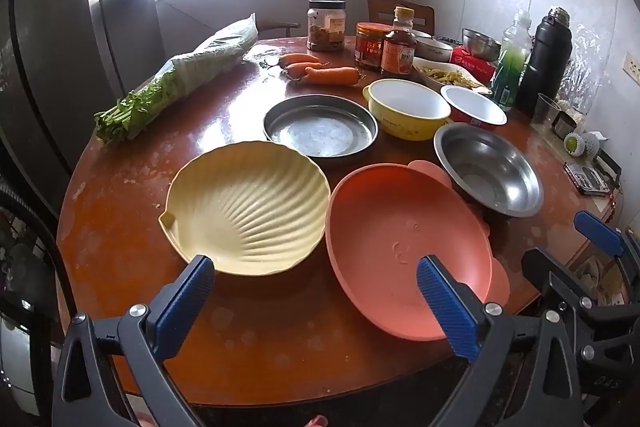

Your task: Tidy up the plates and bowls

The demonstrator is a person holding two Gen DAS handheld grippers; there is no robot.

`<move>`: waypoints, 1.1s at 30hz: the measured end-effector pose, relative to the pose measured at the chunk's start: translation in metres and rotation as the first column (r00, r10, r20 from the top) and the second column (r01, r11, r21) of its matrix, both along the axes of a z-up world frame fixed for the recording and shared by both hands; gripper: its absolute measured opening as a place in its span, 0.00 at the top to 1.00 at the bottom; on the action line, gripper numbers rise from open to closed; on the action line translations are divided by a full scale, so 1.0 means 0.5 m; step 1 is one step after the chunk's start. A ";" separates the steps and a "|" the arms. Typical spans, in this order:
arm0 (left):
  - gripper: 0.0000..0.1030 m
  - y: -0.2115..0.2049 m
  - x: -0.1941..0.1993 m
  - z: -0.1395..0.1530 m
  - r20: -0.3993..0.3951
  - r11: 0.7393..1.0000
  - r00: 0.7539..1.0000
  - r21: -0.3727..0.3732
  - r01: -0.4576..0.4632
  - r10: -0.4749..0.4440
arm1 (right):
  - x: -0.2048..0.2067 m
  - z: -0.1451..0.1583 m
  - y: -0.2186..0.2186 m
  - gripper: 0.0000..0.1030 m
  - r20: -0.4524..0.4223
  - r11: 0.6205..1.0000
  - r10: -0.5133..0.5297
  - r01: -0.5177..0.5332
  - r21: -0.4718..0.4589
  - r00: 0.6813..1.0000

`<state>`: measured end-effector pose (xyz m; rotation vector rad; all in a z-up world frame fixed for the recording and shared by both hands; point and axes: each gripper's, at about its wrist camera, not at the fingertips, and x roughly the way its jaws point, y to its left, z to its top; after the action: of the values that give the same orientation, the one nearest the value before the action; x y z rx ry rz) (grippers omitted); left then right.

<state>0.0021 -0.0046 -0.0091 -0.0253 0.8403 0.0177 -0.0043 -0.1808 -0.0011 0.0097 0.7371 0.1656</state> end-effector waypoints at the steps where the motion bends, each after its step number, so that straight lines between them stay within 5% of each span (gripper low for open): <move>1: 0.01 -0.002 0.001 0.000 -0.002 1.000 1.000 0.003 -0.001 0.001 | 0.000 0.000 0.000 0.00 0.001 1.000 0.001 -0.001 -0.001 1.000; 33: 0.01 -0.006 0.002 0.003 -0.006 1.000 1.000 -0.013 0.016 -0.016 | 0.006 -0.002 -0.007 0.00 -0.007 1.000 -0.011 0.011 0.018 1.000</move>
<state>0.0031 -0.0074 -0.0075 -0.0309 0.8464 -0.0030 -0.0014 -0.1841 -0.0022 0.0319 0.7421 0.1619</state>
